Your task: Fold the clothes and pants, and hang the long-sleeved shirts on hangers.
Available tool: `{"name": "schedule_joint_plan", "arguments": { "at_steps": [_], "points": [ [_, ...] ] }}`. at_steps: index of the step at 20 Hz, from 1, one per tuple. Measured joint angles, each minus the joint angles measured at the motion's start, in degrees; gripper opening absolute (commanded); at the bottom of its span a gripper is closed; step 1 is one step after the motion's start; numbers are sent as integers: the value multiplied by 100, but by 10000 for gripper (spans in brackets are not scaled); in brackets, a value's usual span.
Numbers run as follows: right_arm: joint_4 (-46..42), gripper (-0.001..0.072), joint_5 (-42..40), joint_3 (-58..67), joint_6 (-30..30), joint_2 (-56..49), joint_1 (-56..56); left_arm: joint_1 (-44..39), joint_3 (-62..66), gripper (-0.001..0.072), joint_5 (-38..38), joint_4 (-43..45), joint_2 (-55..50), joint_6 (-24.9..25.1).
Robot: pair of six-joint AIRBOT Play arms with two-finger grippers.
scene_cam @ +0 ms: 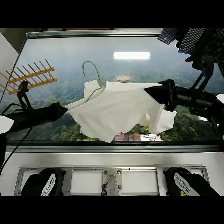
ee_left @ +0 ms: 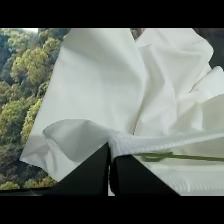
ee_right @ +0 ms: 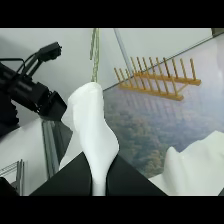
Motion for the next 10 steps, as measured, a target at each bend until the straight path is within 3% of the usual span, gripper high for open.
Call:
{"name": "schedule_joint_plan", "arguments": {
  "at_steps": [4,10],
  "points": [
    [219,11,79,-490,-350,0,0,-140,787,10,-304,35,87,68],
    [981,11,120,-1091,-1075,0,264,-992,2199,11,-841,629,-190,-85]
  ]
}}
